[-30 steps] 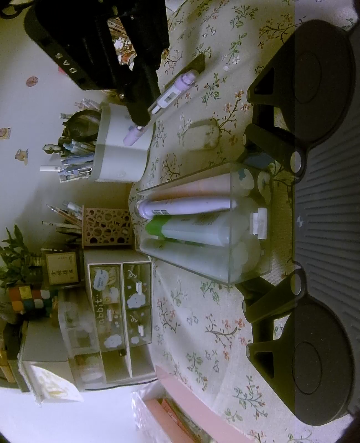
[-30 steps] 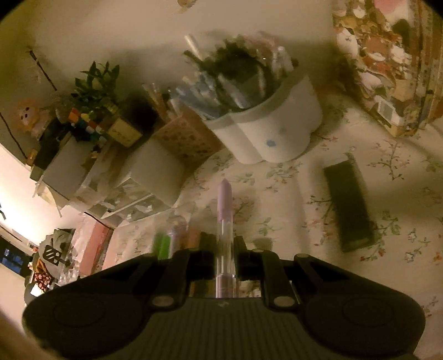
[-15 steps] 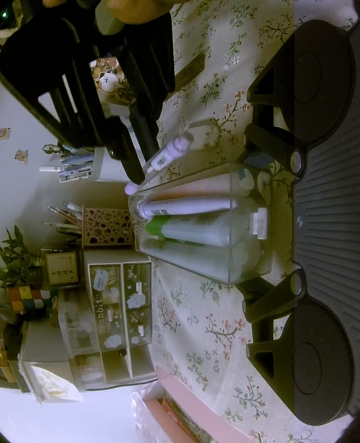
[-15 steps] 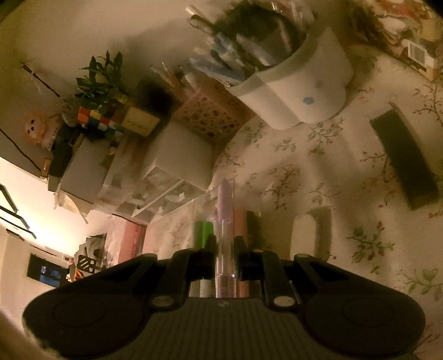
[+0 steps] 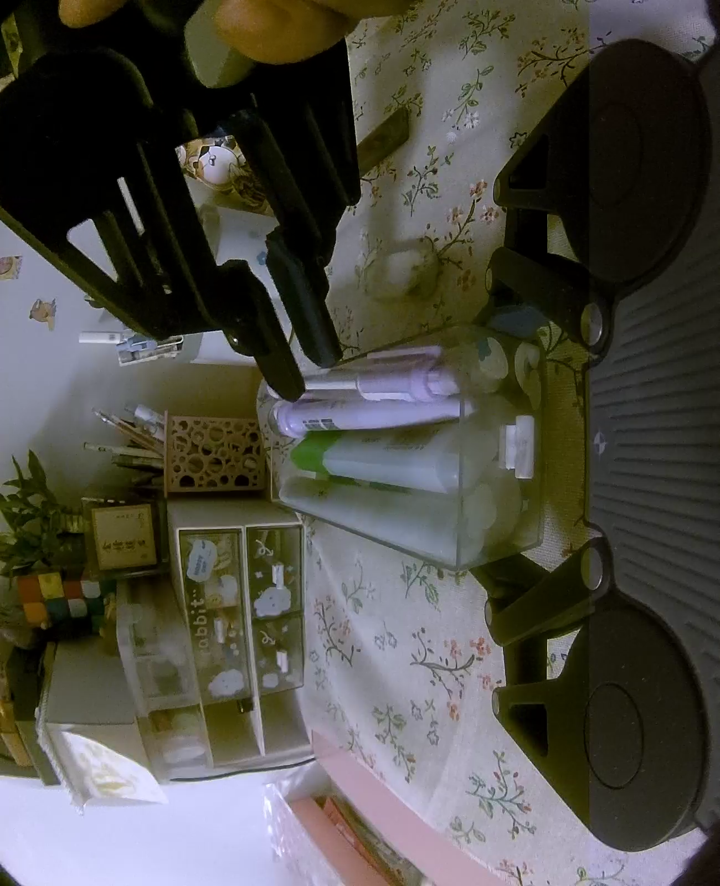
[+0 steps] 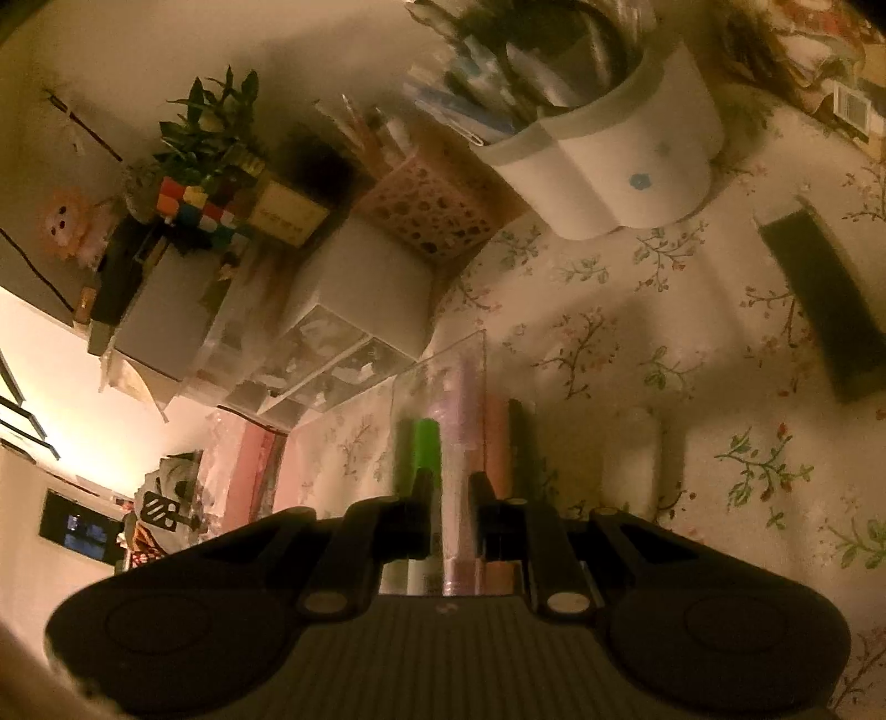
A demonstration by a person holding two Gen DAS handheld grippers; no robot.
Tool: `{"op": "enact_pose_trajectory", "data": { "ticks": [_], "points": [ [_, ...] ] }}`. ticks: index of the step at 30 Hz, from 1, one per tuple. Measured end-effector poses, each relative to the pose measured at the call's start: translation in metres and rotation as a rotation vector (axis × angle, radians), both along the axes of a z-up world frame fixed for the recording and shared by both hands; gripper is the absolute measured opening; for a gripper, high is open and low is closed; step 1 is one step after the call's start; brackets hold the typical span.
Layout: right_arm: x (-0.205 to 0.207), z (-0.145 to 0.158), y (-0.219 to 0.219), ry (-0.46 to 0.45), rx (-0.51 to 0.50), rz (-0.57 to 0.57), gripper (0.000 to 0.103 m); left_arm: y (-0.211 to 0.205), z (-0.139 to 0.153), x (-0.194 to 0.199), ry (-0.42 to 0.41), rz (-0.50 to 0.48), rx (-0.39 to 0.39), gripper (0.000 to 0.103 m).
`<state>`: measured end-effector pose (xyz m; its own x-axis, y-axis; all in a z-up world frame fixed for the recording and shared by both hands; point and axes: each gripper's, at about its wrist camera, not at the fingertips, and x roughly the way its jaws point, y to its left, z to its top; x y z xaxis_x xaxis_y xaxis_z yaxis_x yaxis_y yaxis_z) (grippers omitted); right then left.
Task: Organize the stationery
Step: 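Carry the lilac pen into the clear box and open the right tool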
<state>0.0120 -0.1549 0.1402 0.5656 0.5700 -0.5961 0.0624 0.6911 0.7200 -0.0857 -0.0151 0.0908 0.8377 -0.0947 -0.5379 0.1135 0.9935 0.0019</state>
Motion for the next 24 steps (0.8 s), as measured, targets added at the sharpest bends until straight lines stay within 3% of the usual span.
{"op": "enact_pose_trajectory", "data": {
  "ticks": [10, 19, 24],
  "points": [
    [-0.002, 0.004, -0.016, -0.024, -0.015, -0.032, 0.018, 0.000, 0.000, 0.000, 0.000, 0.000, 0.000, 0.073],
    [-0.003, -0.006, -0.034, 0.012, -0.058, -0.084, 0.018, 0.000, 0.000, 0.000, 0.000, -0.001, -0.001, 0.073],
    [-0.005, -0.011, -0.038, 0.024, -0.120, -0.099, 0.029, 0.000, 0.001, 0.000, 0.001, -0.001, -0.001, 0.073]
  ]
}}
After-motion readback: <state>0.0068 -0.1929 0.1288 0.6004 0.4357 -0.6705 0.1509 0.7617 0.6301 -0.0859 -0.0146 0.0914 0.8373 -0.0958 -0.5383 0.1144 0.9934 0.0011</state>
